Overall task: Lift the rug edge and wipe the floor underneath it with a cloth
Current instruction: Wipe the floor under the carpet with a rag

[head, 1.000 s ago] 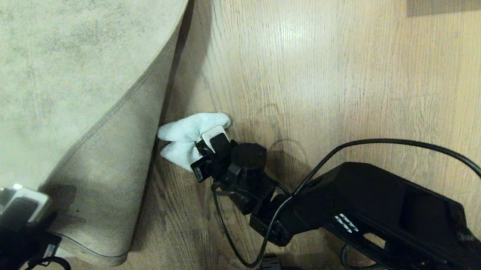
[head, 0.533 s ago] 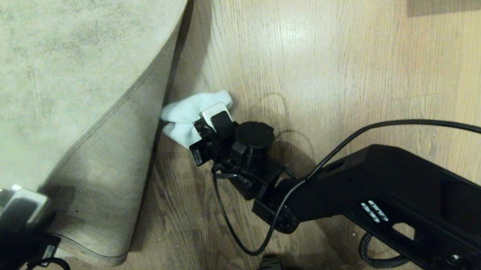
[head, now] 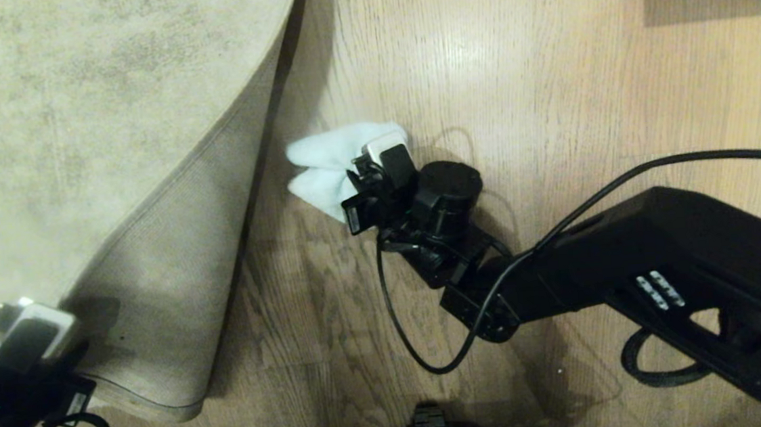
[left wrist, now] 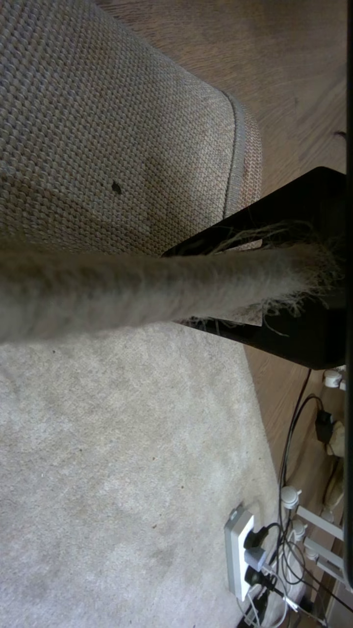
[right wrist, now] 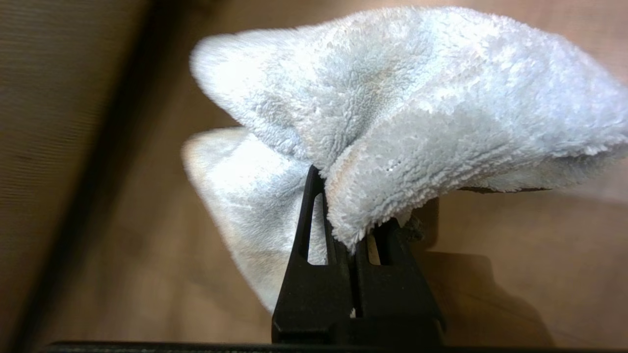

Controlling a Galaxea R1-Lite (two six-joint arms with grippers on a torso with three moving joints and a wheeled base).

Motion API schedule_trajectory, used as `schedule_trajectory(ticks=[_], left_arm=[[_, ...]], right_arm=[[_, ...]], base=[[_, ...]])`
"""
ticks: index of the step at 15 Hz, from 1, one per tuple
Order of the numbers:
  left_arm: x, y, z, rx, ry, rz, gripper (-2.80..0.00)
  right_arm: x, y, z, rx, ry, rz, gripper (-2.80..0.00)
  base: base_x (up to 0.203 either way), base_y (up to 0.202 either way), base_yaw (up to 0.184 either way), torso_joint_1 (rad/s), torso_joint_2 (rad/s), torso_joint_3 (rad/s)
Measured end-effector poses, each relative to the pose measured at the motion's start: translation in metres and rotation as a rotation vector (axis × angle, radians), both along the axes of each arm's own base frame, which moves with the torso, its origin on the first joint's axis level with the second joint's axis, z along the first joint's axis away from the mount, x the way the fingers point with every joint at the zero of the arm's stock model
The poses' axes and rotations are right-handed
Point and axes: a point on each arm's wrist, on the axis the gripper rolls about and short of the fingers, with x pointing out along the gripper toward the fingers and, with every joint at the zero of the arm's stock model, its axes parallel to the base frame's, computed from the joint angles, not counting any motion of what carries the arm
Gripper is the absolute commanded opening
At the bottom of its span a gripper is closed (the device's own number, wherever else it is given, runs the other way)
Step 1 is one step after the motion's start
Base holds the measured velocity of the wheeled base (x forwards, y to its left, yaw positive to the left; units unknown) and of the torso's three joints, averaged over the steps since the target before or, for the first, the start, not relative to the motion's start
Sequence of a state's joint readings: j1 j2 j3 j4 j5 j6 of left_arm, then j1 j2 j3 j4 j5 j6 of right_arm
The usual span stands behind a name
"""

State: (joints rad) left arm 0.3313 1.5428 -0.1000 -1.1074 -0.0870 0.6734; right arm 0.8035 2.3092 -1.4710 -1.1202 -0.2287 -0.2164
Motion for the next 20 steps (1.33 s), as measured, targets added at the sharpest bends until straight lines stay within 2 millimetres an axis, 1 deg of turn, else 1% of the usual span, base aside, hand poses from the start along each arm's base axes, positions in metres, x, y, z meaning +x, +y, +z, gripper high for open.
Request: schedule_trajectory(ticks=[6,10,12,15,17,19,20], left_arm=[[-0.001,0.0,0.001,0.001,-0.003,0.0,-2.8],[-0.001,0.0,0.002,0.005,-0.011,-0.001,-2.8],[-0.002,-0.001,0.002,0.005,-0.011,-0.001,-2.8],[-0.002,-0.001,0.002,0.006,-0.011,-0.001,-2.8],[-0.002,-0.001,0.002,0.01,-0.011,-0.003,-2.8],[-0.002,-0.001,0.002,0.011,-0.011,-0.006,-2.8],[-0.002,-0.001,0.002,0.011,-0.01,-0.007,-2.8]], right_arm=[[0.005,-0.057,0.006,-0.019,0.022,-0.098,-2.8],[0.007,-0.102,0.011,-0.026,0.034,-0.184,-2.8],[0.003,-0.126,0.009,-0.035,0.048,-0.224,-2.8],[-0.014,-0.155,0.008,-0.036,0.071,-0.259,-2.8],[-0.032,-0.169,0.004,-0.039,0.084,-0.27,-2.8],[-0.055,-0.184,-0.003,-0.05,0.104,-0.278,-2.8],[-0.064,-0.192,-0.003,-0.05,0.104,-0.287,-2.8]], base=[[0.0,0.0,0.0,0.0,0.0,0.0],[0.0,0.0,0.0,0.0,0.0,0.0],[0.0,0.0,0.0,0.0,0.0,0.0],[0.0,0.0,0.0,0.0,0.0,0.0],[0.0,0.0,0.0,0.0,0.0,0.0],[0.0,0.0,0.0,0.0,0.0,0.0],[0.0,0.0,0.0,0.0,0.0,0.0]])
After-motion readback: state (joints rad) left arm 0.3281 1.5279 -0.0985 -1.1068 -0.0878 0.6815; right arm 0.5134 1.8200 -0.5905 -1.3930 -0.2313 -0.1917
